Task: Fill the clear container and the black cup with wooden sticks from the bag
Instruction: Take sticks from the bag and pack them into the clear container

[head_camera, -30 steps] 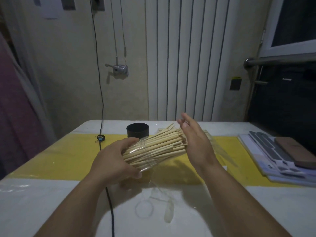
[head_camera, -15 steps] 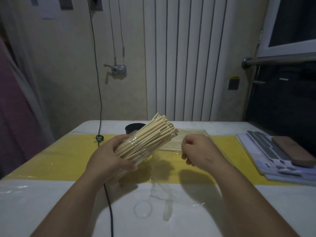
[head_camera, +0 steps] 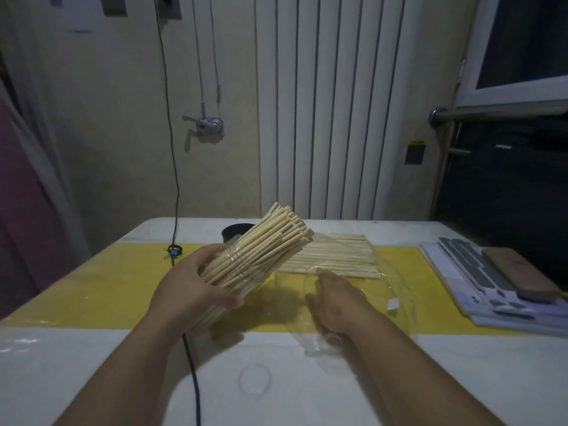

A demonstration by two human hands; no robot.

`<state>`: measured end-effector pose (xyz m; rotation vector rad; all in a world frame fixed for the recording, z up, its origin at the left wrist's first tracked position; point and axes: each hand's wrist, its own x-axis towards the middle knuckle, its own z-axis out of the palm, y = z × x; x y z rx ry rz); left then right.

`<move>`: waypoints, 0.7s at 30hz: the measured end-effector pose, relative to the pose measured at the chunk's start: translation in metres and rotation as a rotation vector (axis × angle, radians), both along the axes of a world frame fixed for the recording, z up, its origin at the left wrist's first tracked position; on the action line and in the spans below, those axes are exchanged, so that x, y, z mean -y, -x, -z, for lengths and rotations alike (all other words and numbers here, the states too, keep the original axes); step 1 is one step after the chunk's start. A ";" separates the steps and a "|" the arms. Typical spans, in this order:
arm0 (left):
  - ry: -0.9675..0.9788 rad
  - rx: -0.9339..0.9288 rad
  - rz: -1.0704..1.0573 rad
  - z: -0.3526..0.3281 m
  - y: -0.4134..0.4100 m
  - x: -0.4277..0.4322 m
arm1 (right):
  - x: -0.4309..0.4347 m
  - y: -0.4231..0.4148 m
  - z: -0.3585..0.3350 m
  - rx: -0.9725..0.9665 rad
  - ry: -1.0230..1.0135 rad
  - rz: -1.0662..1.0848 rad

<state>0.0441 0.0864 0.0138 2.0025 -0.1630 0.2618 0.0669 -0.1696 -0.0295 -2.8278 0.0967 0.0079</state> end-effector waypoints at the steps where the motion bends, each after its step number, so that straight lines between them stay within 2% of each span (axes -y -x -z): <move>1: 0.005 0.003 -0.002 0.000 0.000 0.000 | -0.001 -0.004 0.003 0.017 0.012 0.013; 7: 0.032 -0.014 -0.006 0.002 -0.004 -0.003 | -0.012 -0.030 0.001 0.017 0.150 -0.053; 13: 0.040 -0.023 -0.002 0.001 -0.003 -0.003 | -0.019 -0.047 -0.012 0.001 0.363 0.018; 21: 0.022 -0.019 -0.007 0.003 -0.006 -0.005 | -0.017 -0.057 -0.007 0.069 0.374 0.072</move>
